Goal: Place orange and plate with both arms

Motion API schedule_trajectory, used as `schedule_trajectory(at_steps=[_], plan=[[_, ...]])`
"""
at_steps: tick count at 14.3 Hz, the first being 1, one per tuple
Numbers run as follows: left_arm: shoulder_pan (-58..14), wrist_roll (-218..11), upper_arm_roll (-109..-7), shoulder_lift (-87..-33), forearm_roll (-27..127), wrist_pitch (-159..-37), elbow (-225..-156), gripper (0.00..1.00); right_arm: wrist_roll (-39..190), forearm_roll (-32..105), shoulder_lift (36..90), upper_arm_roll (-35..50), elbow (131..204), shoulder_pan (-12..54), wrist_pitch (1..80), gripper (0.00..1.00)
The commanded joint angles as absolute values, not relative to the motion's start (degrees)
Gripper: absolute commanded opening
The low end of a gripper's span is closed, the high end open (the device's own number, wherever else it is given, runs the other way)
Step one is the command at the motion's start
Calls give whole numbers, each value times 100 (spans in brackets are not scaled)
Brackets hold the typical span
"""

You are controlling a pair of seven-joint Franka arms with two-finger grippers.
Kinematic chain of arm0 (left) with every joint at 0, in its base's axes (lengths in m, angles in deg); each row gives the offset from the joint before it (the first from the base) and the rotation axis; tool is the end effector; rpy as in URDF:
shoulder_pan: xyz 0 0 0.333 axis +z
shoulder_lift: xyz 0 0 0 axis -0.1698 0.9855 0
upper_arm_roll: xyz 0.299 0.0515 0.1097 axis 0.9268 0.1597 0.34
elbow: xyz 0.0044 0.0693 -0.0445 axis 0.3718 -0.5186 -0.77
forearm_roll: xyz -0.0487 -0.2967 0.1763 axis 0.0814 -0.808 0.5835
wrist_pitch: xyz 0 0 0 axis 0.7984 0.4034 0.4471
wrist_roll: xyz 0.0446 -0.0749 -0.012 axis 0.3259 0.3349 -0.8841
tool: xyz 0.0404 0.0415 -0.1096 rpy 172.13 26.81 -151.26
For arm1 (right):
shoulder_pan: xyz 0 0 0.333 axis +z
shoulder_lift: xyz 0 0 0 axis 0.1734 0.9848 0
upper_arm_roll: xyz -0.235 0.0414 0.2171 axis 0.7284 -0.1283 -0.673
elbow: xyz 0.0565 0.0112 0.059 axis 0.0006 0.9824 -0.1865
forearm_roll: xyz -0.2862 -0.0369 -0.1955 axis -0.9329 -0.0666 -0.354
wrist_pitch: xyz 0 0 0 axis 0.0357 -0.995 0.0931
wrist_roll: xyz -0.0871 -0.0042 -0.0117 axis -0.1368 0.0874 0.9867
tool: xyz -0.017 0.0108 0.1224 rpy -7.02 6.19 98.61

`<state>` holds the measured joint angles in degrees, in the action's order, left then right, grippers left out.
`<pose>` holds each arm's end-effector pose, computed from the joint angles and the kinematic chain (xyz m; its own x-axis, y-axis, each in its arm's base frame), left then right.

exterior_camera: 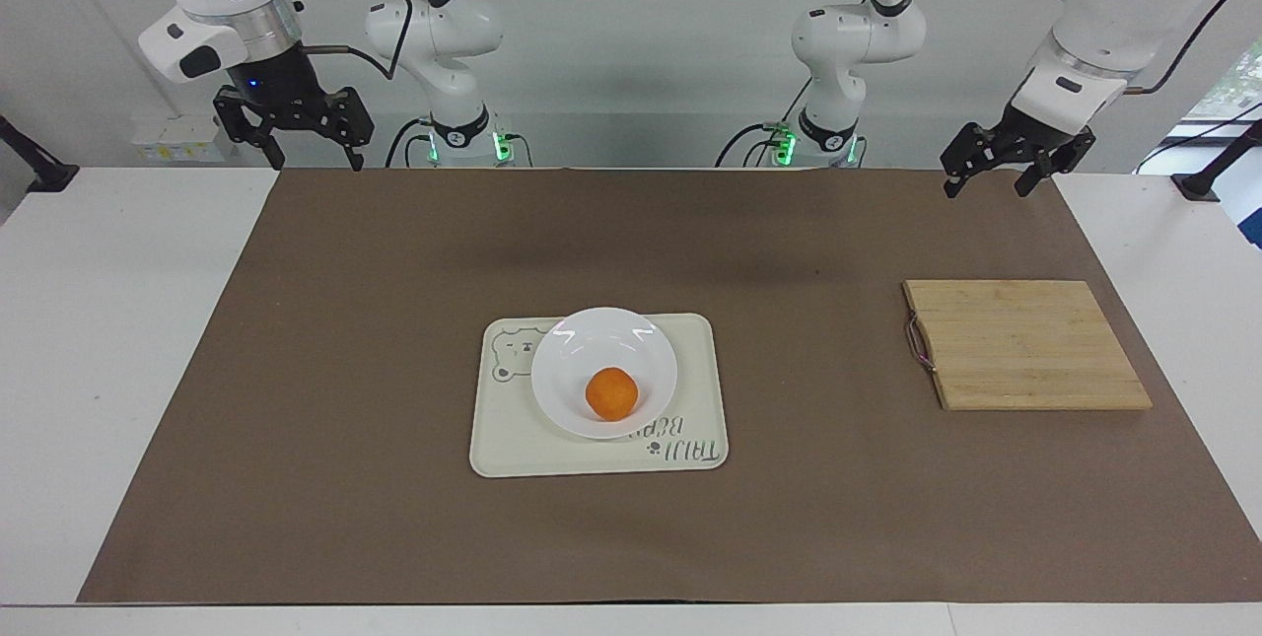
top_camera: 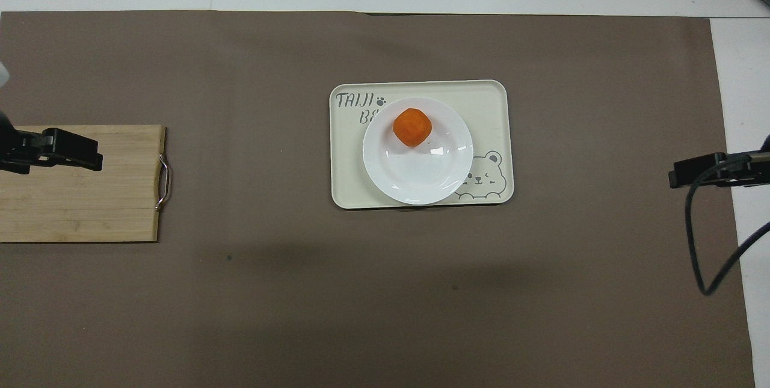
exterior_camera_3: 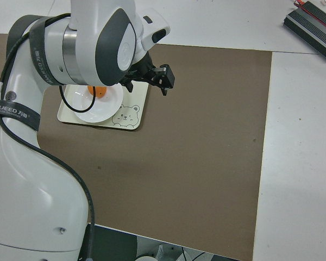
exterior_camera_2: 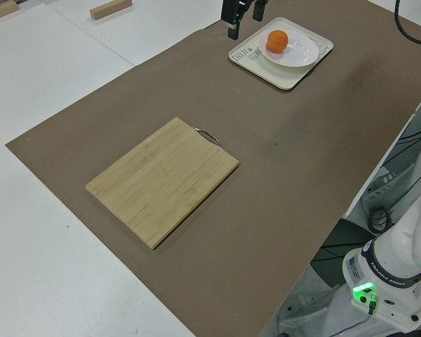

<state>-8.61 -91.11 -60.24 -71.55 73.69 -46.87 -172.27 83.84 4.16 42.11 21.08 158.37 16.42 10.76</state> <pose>0.4945 -0.0394 0.6183 0.9992 -0.0229 -0.0319 -0.0222 -0.9995 0.0212 0.4732 -0.0069 0.6283 0.9999 -0.0084 -0.0145 -0.0081 -0.9998 0.0176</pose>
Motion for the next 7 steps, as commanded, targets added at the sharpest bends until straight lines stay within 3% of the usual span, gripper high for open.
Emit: schedule_trajectory(at_steps=[1, 7], plan=[[-837, -9168, -6023, -7100, 7303, -4533, -17070, 100, 8369, 500, 4058, 2094, 16007, 1640, 1104, 100], [-837, -9168, -6023, -7100, 7303, -4533, -17070, 100, 8220, 491, 4206, 2094, 15640, 1632, 981, 100]])
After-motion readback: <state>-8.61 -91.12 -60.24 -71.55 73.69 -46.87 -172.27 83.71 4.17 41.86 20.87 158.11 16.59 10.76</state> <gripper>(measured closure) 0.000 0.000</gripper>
